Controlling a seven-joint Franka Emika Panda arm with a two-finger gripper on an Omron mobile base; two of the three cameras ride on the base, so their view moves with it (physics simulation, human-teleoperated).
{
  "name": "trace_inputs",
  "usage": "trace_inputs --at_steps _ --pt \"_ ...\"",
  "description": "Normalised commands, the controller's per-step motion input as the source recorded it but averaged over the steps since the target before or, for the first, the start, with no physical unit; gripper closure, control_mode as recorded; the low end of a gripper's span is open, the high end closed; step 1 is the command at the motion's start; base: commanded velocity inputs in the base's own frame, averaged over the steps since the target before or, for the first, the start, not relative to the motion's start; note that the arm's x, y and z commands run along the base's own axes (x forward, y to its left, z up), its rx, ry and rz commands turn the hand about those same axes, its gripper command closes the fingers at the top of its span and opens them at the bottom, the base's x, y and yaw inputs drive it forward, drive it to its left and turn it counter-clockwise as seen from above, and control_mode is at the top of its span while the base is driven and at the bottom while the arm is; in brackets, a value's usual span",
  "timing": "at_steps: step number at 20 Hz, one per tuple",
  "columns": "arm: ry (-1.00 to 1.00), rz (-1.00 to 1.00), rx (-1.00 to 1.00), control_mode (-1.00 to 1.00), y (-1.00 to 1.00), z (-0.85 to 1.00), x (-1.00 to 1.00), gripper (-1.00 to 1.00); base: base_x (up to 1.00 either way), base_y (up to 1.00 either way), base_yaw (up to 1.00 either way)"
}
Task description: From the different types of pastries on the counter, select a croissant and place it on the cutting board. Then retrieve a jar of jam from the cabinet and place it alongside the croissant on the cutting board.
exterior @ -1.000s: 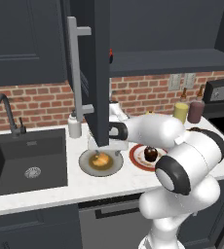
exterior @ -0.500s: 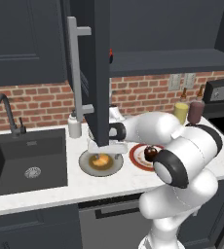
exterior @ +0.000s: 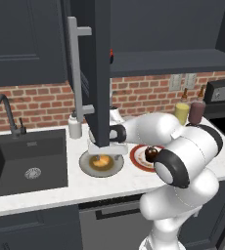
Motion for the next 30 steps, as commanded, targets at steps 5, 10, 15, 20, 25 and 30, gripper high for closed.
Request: trace_inputs --at_steps 5,10,15,20,25,30 --pt "-0.06 0.0 0.0 -1.0 0.0 0.0 0.04 -1.0 0.0 0.0 0.0" --pt "0.0 0.0 0.0 -1.0 0.0 -0.04 0.0 -1.0 0.0 0.0 0.0" --pt "0.0 0.0 0.0 -1.0 0.0 -0.02 0.09 -1.0 0.0 0.0 0.0" --pt "0.0 0.0 -0.01 -1.0 0.0 -0.06 0.21 -1.0 0.0 0.0 0.0" --pt "0.0 0.0 -0.02 -1.0 0.0 -0.12 0.14 -1.0 0.0 0.0 0.0" --pt "0.0 0.0 0.0 -1.0 0.01 -0.09 0.06 -1.0 0.0 0.0 0.0"
